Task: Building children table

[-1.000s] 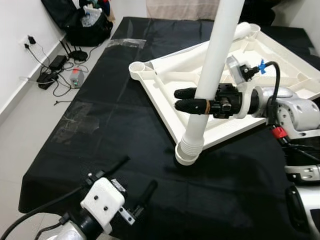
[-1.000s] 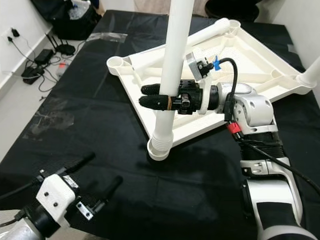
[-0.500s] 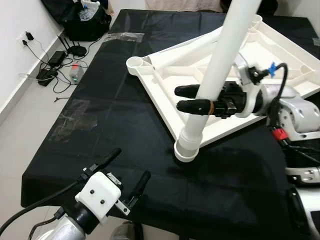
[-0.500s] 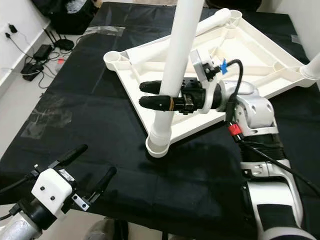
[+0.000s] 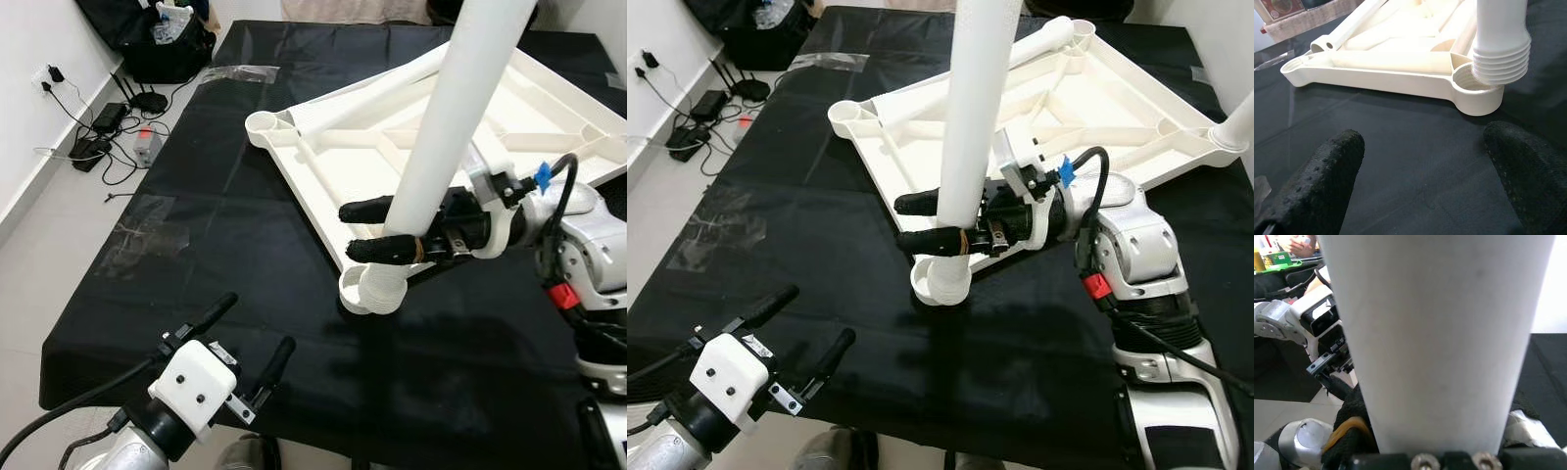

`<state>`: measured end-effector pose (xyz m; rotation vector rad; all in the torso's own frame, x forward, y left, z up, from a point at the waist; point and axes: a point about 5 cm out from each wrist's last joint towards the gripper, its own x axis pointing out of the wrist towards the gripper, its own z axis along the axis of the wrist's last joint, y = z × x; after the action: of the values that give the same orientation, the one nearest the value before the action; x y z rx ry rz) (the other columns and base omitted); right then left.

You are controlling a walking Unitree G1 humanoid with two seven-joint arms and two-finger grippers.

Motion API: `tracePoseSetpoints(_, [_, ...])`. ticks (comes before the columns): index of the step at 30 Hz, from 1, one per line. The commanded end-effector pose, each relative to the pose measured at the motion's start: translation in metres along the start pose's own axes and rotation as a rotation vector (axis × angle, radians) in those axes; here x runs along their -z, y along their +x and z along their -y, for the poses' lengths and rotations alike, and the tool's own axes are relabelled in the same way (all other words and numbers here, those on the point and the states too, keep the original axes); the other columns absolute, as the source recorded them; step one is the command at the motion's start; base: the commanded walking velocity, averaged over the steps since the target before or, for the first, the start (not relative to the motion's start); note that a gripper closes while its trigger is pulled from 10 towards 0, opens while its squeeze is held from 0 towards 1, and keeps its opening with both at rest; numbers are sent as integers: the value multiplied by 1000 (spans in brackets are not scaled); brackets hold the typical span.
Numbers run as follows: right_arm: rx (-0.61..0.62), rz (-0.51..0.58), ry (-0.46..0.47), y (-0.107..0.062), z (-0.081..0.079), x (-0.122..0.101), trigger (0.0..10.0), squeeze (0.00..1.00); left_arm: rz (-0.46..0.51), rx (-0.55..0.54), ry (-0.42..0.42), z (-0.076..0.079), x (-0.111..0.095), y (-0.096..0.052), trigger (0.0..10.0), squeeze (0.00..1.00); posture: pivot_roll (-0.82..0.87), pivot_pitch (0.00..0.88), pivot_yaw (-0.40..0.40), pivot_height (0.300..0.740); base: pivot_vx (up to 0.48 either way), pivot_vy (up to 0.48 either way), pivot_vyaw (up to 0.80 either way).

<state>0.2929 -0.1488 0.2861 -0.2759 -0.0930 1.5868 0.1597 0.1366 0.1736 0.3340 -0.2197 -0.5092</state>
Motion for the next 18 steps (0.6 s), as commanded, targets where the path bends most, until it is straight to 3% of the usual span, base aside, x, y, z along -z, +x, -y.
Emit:
tracePoseSetpoints(1, [-10, -12, 30, 10, 0, 11, 10000, 0, -12, 7, -12, 3, 3, -1, 10000, 0, 35, 308, 16, 740, 0, 0, 0])
tracePoseSetpoints(18, [57, 12, 18, 14, 14, 7, 10000, 0, -5, 0, -13, 3, 2, -1, 10000, 0, 37, 318, 8, 740, 0, 0, 0])
